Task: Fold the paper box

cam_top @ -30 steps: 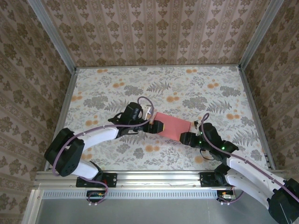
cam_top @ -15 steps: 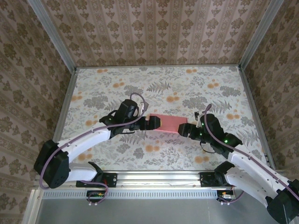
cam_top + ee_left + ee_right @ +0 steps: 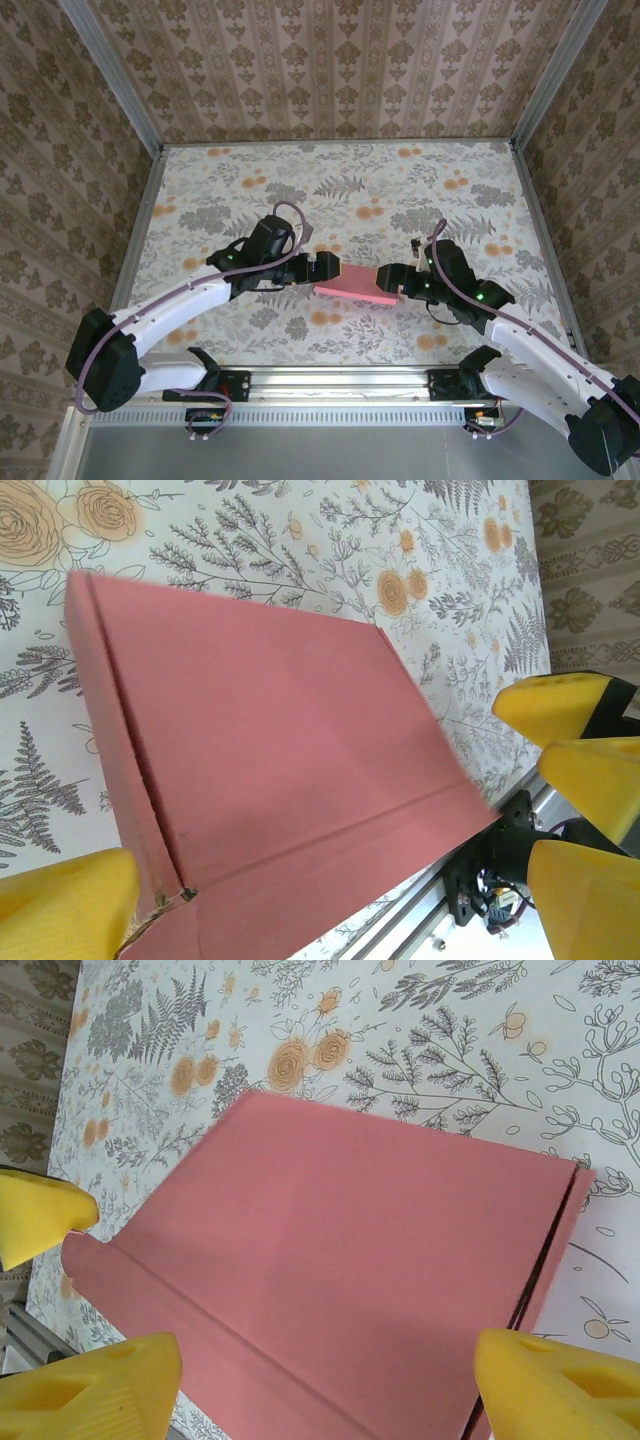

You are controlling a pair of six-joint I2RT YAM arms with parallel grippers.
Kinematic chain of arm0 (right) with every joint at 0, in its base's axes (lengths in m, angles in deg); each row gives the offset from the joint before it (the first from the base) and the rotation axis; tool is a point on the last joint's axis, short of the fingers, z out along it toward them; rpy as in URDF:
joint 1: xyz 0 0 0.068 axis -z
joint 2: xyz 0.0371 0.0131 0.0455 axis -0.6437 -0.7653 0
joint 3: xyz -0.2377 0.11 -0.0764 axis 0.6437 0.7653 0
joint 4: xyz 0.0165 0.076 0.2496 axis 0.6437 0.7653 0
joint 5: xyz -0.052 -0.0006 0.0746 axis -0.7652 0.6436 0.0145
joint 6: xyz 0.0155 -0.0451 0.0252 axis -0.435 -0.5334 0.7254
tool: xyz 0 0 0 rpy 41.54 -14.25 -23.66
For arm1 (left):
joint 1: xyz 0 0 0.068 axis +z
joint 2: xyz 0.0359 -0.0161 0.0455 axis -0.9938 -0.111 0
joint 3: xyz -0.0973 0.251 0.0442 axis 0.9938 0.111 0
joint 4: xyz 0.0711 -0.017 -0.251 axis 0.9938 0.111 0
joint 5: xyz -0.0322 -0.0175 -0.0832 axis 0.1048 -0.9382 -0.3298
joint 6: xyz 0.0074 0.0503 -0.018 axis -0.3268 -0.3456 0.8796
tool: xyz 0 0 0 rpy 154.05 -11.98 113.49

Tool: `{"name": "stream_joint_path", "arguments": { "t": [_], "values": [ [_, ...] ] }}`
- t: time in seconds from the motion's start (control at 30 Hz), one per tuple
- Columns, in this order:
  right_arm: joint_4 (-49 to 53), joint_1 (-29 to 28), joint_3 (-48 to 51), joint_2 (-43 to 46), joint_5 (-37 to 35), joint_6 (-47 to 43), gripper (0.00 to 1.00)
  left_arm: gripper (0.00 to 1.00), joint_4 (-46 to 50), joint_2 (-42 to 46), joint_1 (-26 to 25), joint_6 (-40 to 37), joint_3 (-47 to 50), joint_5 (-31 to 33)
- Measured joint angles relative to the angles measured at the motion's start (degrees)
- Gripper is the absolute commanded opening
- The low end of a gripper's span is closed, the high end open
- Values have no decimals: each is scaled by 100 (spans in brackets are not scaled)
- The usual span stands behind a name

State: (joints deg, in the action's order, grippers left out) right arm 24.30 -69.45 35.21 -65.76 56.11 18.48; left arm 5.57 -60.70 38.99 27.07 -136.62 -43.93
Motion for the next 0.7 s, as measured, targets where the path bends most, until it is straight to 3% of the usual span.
{"name": "stream_joint_path", "arguments": {
  "t": [0.3, 0.37, 0.47, 0.7],
  "values": [
    [-9, 22, 4, -179, 28, -39, 83, 100, 164, -48, 2, -166, -2, 129],
    [-24, 22, 72, -179, 37, -20, 87, 100, 221, -92, 7, -323, 0, 201],
    [-109, -22, 354, -179, 81, 52, 99, 100, 219, -175, 52, -614, 15, 232],
    [-334, -317, 872, -302, 199, 321, 100, 100, 122, -1008, 313, -1207, -81, 160]
  ]
}}
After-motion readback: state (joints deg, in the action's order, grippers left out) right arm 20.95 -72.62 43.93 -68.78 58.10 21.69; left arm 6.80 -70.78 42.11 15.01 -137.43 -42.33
